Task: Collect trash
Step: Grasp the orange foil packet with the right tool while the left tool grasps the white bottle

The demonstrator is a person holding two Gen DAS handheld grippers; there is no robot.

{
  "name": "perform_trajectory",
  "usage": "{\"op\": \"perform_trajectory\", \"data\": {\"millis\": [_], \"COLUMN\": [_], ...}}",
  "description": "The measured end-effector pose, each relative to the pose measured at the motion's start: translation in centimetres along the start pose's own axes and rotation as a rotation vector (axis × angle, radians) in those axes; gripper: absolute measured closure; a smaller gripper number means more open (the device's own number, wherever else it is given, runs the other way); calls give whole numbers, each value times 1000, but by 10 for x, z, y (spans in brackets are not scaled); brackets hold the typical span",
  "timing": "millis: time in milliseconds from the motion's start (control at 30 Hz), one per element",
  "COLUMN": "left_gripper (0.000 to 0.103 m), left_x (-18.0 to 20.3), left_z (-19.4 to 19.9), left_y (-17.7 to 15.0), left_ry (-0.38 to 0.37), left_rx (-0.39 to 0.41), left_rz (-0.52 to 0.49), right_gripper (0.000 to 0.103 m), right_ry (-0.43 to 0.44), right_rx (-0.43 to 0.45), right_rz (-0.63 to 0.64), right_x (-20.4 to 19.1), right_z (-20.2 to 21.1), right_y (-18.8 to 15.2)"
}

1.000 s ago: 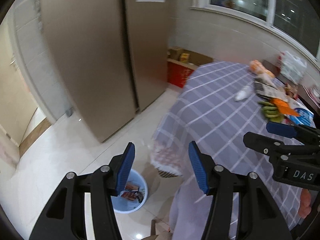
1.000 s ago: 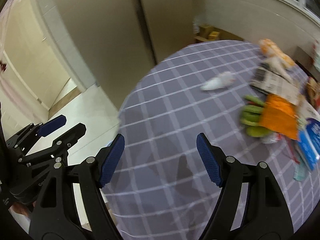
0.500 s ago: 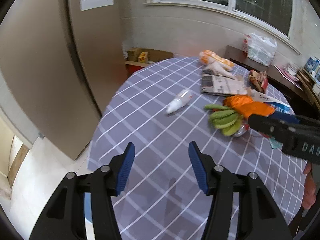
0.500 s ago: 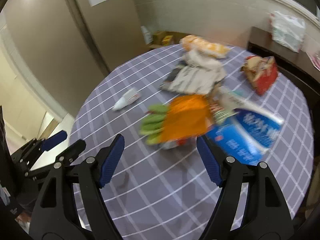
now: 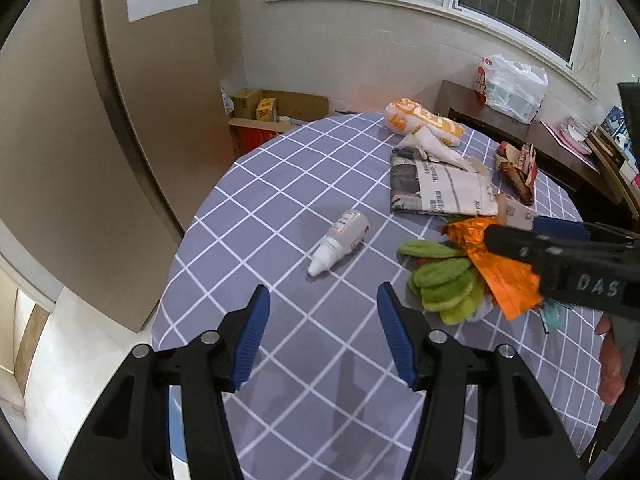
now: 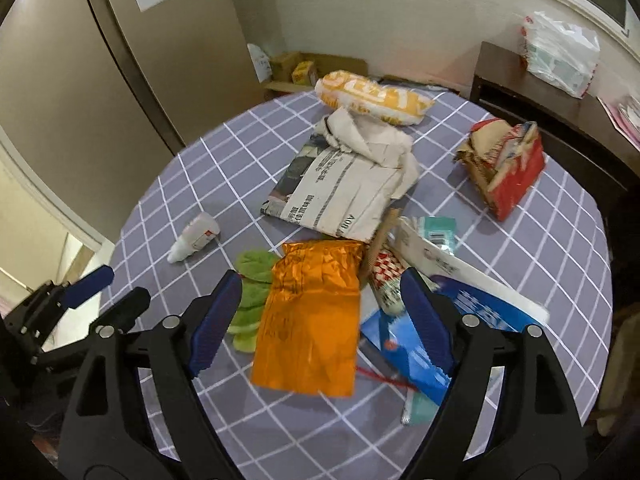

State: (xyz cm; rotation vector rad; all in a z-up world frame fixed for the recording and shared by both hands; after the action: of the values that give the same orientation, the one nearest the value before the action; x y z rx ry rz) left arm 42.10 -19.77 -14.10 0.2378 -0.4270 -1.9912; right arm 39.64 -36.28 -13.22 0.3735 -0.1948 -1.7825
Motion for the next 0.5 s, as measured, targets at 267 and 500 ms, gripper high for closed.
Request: {"op": "perform_trajectory", "data": {"millis": [267, 500], "left_gripper": [37, 69], "left_x": [0, 14], "left_z": [-34, -59], "left_y": [23, 45], "left_ry": [-9, -19], "left_rx": [-56, -64], "left_rz": [-32, -83], "right_gripper": [25, 49], "right_ry": [-39, 6], "right_rx": [-80, -94], "right_rz": [-9, -45], "right_x": [5, 19], "right_z": [-36, -38], "right_y": [7, 12]}}
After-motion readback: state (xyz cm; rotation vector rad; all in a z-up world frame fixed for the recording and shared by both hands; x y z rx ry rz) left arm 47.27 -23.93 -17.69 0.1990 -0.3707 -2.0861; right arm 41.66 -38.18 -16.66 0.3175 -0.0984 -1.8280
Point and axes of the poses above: each gripper's, at about its wrist camera, not at the fingertips, and z roughly against the way its jaws point, x to its right, y to its top, the point moved 10 cm from there along -z, roughly the way its jaws point, and after that the axes turned 14 degrees about -x, right-handed, at the moved point
